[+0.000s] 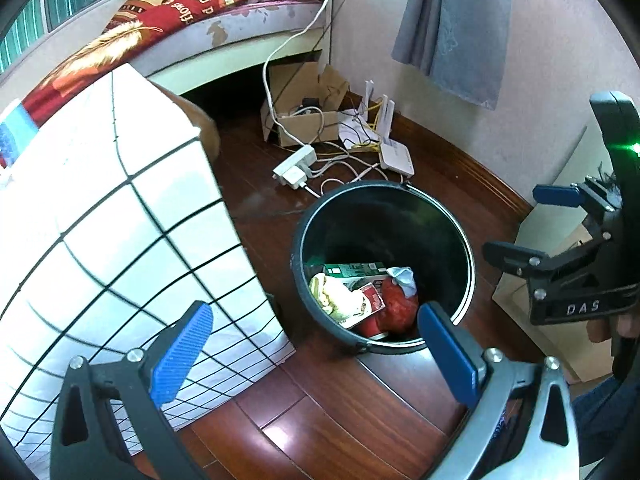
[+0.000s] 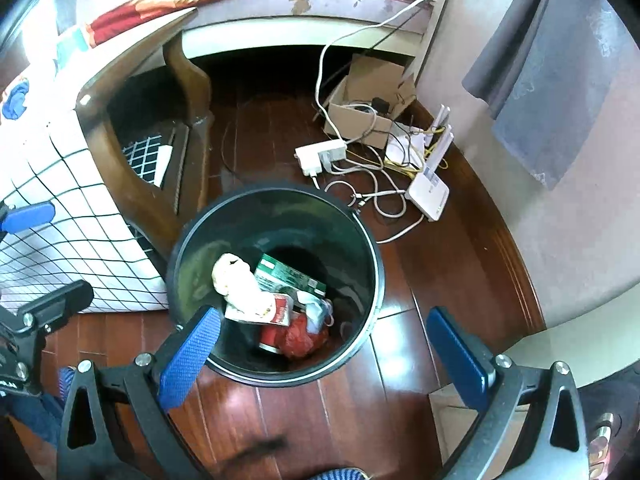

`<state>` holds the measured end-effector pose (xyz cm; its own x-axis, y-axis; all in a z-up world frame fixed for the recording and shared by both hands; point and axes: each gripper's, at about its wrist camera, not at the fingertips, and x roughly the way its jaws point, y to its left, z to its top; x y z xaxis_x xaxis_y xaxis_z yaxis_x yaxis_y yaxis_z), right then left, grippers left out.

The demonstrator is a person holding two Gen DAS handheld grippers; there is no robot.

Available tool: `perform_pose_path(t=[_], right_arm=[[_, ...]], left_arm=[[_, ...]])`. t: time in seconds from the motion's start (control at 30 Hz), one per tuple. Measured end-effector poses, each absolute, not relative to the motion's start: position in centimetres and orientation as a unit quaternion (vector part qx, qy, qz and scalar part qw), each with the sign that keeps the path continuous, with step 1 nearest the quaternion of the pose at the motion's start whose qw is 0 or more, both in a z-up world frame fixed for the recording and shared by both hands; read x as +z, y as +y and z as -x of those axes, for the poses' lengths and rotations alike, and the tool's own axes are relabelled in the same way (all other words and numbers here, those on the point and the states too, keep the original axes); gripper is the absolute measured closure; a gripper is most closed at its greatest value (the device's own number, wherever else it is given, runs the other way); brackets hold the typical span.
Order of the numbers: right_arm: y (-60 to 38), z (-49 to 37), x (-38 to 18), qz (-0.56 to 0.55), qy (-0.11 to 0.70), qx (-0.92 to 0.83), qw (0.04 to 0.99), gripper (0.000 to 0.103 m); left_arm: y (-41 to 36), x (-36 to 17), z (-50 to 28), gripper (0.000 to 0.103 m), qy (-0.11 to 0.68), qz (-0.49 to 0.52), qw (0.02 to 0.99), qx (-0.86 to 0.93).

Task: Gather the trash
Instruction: 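Withdraw both open tools from the bin back toward the table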

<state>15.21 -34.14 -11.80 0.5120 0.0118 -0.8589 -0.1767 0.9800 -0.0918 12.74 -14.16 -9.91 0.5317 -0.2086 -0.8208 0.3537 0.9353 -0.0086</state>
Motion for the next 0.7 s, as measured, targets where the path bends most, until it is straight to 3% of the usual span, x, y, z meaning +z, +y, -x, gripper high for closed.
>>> perform_pose_path(t=[0.7], right_arm=[[-24.3, -13.9, -1.9, 0.101, 0.354, 0.181, 0.912, 0.000]], left_arm=[[-3.6, -1.3, -9.6, 0.000, 0.386, -0.046, 0.919, -0.074]])
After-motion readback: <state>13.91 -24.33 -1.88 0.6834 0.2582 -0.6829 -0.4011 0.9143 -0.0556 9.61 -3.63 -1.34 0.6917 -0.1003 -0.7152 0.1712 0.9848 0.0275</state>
